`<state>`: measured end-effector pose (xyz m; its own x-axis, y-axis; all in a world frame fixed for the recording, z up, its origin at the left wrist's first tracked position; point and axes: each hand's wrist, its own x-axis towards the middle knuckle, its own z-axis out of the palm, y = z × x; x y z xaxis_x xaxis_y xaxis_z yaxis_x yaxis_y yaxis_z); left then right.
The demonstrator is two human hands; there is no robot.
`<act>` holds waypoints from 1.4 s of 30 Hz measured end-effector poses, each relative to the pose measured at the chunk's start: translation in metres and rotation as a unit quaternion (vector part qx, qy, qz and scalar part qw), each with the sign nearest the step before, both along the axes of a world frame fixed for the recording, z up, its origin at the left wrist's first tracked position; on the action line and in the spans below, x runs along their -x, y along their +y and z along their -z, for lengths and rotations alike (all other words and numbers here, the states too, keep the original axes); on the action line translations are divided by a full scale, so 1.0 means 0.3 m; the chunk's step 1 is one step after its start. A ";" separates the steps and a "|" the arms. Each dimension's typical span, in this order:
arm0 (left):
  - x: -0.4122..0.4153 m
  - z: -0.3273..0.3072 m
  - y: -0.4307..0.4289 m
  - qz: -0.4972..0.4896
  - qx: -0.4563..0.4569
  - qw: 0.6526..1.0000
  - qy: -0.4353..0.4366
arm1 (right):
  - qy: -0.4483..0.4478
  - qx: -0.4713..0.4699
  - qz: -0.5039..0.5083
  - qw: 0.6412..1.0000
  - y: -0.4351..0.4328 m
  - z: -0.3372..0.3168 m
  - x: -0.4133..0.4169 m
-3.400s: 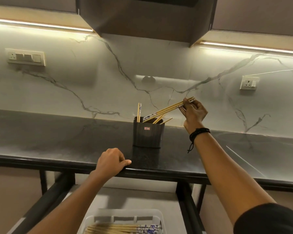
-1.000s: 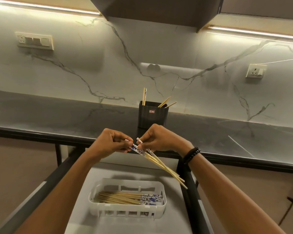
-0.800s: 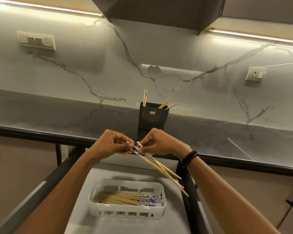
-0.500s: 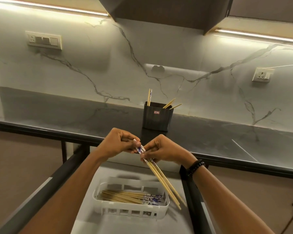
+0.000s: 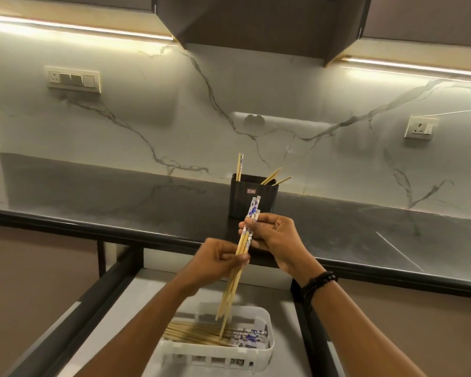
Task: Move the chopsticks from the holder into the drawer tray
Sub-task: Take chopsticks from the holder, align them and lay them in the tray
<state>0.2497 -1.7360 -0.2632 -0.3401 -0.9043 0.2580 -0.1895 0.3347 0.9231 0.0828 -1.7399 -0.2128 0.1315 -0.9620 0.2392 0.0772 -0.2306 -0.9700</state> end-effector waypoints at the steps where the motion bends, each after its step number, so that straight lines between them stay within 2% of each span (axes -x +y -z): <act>1: 0.007 0.004 0.001 0.005 -0.005 1.000 0.012 | -0.006 0.002 0.005 1.000 -0.002 -0.001 -0.003; 5: -0.001 -0.012 0.013 0.025 -0.045 0.997 0.053 | -0.014 0.007 0.003 1.000 -0.013 -0.005 -0.007; 15: -0.036 -0.013 0.012 0.101 -0.112 0.988 0.035 | -0.030 -0.001 -0.011 0.999 -0.018 -0.023 0.030; 21: -0.052 -0.015 0.009 0.094 -0.113 0.989 0.002 | 0.013 -0.034 -0.037 0.999 -0.017 -0.026 0.048; 29: -0.068 -0.027 0.008 0.065 -0.112 0.991 -0.036 | -0.004 -0.037 -0.064 0.997 -0.020 -0.007 0.050; 30: -0.064 -0.026 0.003 0.039 -0.087 0.995 -0.042 | -0.015 -0.031 -0.056 0.998 -0.021 -0.005 0.048; 32: -0.047 -0.010 -0.013 -0.074 0.025 0.992 -0.097 | -0.048 -0.021 -0.028 0.998 -0.024 -0.001 0.046; 33: -0.036 0.004 -0.024 -0.155 0.100 0.976 -0.120 | -0.066 -0.020 -0.009 0.998 -0.026 -0.002 0.045; 35: -0.011 0.020 -0.024 -0.283 0.231 0.925 -0.104 | -0.108 -0.025 0.033 0.993 -0.035 -0.001 0.049; 36: 0.003 0.020 -0.016 -0.307 0.274 0.907 -0.086 | -0.132 -0.027 0.051 0.990 -0.041 0.002 0.053; 37: 0.018 0.017 -0.008 -0.304 0.288 0.905 -0.079 | -0.157 -0.028 0.066 0.985 -0.046 0.004 0.058; 39: 0.048 0.008 0.012 -0.237 0.220 0.944 -0.069 | -0.211 -0.030 0.084 0.973 -0.053 0.008 0.064; 41: 0.067 -0.002 0.029 -0.130 0.014 0.991 0.015 | -0.263 -0.036 0.079 0.961 -0.056 0.009 0.065; 42: 0.069 -0.003 0.031 -0.086 -0.091 0.988 0.091 | -0.279 -0.041 0.070 0.957 -0.056 0.009 0.062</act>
